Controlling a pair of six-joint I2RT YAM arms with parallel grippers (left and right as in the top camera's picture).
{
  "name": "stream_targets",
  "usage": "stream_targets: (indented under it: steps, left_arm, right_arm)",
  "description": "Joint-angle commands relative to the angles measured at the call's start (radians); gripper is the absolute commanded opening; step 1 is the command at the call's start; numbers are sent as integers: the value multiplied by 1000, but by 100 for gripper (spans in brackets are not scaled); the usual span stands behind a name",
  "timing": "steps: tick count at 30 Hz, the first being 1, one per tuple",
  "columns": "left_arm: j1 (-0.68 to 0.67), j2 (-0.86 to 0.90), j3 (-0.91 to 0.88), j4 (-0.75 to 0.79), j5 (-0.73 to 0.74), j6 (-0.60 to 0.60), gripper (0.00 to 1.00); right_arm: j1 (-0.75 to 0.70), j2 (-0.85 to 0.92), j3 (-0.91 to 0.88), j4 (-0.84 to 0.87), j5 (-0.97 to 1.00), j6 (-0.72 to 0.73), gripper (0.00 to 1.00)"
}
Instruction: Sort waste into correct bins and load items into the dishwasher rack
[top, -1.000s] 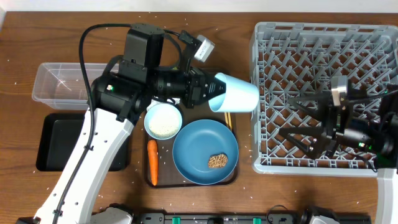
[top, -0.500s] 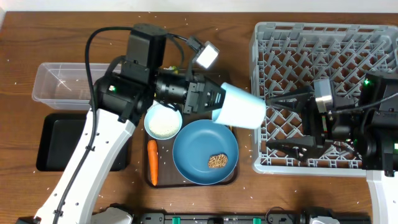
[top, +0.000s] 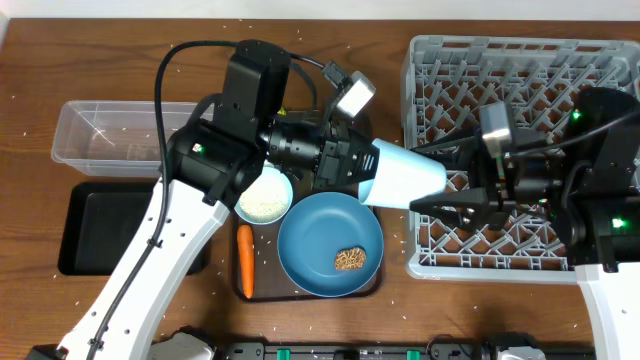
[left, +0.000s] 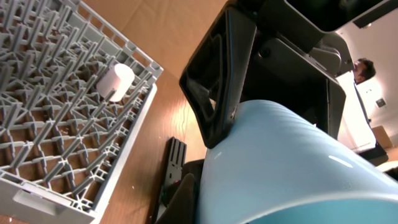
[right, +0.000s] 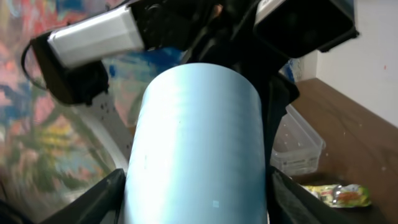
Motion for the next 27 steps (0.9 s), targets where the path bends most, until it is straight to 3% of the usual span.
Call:
stream_targets:
  steps: [1, 7, 8, 10, 12, 13, 21, 27]
  left_arm:
    - [-11, -15, 11, 35, 14, -6, 6]
    - [-11, -15, 11, 94, 14, -14, 9]
    - [-10, -15, 11, 104, 14, -17, 17]
    - [-8, -15, 11, 118, 14, -17, 42]
    - [0, -15, 11, 128, 6, -17, 59]
    - [6, -15, 11, 127, -13, -17, 62]
    - [103, -15, 11, 102, -58, -16, 70]
    - [187, -15, 11, 53, -63, -16, 71]
  right_arm:
    - [36, 6, 0, -1, 105, 99, 53]
    - [42, 6, 0, -4, 125, 116, 48]
    - [42, 6, 0, -4, 146, 135, 47]
    - [42, 6, 0, -5, 210, 171, 46]
    - [38, 6, 0, -13, 271, 182, 45]
    - [34, 6, 0, -21, 303, 181, 46]
    - [-29, -30, 0, -145, 582, 200, 43]
    - [-191, -97, 0, -263, 734, 291, 43]
